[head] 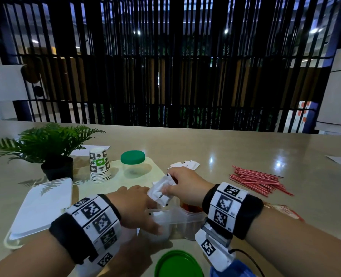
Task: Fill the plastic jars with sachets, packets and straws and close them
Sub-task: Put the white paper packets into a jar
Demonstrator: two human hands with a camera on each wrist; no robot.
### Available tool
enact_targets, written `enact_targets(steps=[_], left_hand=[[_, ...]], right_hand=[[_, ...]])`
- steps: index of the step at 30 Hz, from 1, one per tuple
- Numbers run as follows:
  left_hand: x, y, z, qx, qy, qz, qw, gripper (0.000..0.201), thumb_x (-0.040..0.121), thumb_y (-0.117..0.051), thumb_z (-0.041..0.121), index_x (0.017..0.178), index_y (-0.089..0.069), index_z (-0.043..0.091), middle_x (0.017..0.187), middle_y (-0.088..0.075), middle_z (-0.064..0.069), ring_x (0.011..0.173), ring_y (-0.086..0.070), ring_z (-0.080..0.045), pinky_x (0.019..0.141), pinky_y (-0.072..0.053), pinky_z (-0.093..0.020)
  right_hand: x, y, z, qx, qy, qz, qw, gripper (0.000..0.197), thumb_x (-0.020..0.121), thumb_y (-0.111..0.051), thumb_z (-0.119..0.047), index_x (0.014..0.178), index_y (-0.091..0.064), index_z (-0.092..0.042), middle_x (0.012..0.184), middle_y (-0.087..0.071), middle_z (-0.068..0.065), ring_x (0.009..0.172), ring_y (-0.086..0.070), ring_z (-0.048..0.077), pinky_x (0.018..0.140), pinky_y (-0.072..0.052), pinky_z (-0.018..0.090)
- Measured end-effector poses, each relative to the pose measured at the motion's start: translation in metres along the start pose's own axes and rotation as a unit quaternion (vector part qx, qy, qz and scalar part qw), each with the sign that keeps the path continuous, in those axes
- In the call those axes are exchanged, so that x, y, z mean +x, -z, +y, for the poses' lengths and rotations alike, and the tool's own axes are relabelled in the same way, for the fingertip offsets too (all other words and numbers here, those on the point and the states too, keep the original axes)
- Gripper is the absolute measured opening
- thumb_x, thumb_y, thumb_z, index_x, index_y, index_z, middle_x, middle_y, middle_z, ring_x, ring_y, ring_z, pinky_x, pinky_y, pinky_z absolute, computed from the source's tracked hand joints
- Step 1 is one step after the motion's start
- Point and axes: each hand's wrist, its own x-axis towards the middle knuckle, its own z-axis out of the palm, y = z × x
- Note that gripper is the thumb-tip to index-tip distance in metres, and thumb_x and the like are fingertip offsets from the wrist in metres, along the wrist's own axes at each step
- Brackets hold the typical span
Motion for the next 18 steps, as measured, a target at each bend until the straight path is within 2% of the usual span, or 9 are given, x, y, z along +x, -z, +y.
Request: enact_targets(steps=[2, 4, 7, 9, 11, 14, 18], left_hand=[[-0.001, 0.000, -0.003, -0.001, 0.006, 0.000, 1.000, 0.065, 0.075, -0.057, 0.074, 0.133, -0.050, 0.045, 0.131, -0.045, 0.005, 0.123, -0.040, -0.019, 0.100, -0.035, -0.038], [-0.002, 0.001, -0.004, 0.001, 0.006, 0.002, 1.000, 0.063, 0.077, -0.058, 0.071, 0.134, -0.049, 0.046, 0.129, -0.045, 0.005, 0.123, -0.040, -0.019, 0.098, -0.034, -0.037], [-0.003, 0.002, -0.004, 0.011, 0.001, 0.000, 1.000, 0.063, 0.079, -0.057, 0.070, 0.136, -0.047, 0.045, 0.119, -0.041, 0.007, 0.122, -0.039, -0.019, 0.095, -0.031, -0.037], [-0.004, 0.003, -0.004, 0.012, 0.001, 0.000, 1.000, 0.061, 0.079, -0.057, 0.070, 0.134, -0.048, 0.044, 0.108, -0.034, 0.008, 0.120, -0.039, -0.020, 0.091, -0.031, -0.036], [-0.004, 0.003, -0.004, 0.011, 0.000, 0.005, 1.000, 0.056, 0.080, -0.059, 0.065, 0.130, -0.052, 0.042, 0.106, -0.035, 0.007, 0.117, -0.042, -0.020, 0.085, -0.031, -0.034], [-0.004, 0.002, -0.005, 0.014, -0.003, 0.008, 1.000, 0.053, 0.082, -0.059, 0.060, 0.131, -0.052, 0.038, 0.118, -0.044, 0.002, 0.118, -0.042, -0.019, 0.090, -0.034, -0.036], [-0.004, -0.002, -0.009, 0.020, -0.009, 0.007, 1.000, 0.058, 0.084, -0.058, 0.061, 0.136, -0.048, 0.039, 0.130, -0.042, 0.000, 0.126, -0.038, -0.021, 0.100, -0.033, -0.039]], right_hand=[[0.002, -0.001, -0.002, -0.025, 0.011, 0.001, 1.000, 0.019, 0.087, -0.060, -0.024, 0.088, -0.054, -0.006, 0.081, -0.053, 0.004, 0.071, -0.047, 0.017, 0.064, -0.039, 0.031], [0.003, -0.004, -0.004, -0.074, 0.031, 0.005, 0.997, 0.018, 0.089, -0.058, -0.025, 0.080, -0.049, -0.012, 0.078, -0.051, 0.003, 0.071, -0.047, 0.019, 0.061, -0.037, 0.031], [0.004, -0.007, -0.009, -0.191, 0.060, 0.011, 0.980, 0.031, 0.090, -0.053, -0.026, 0.066, -0.034, -0.021, 0.072, -0.045, -0.001, 0.073, -0.047, 0.024, 0.062, -0.035, 0.033], [0.005, -0.008, -0.013, -0.255, 0.085, 0.008, 0.963, 0.027, 0.091, -0.051, -0.023, 0.069, -0.035, -0.020, 0.077, -0.048, 0.000, 0.077, -0.047, 0.025, 0.064, -0.036, 0.031], [0.004, -0.010, -0.018, -0.301, 0.105, 0.005, 0.948, 0.016, 0.090, -0.051, -0.018, 0.080, -0.039, -0.019, 0.085, -0.054, 0.005, 0.081, -0.051, 0.027, 0.066, -0.036, 0.031], [0.003, -0.014, -0.022, -0.364, 0.137, 0.005, 0.921, 0.012, 0.090, -0.049, -0.015, 0.084, -0.039, -0.019, 0.095, -0.063, 0.009, 0.089, -0.058, 0.032, 0.067, -0.033, 0.033], [0.001, -0.013, -0.026, -0.396, 0.152, 0.006, 0.905, 0.014, 0.091, -0.048, -0.017, 0.084, -0.037, -0.020, 0.099, -0.064, 0.006, 0.091, -0.060, 0.032, 0.068, -0.030, 0.034]])
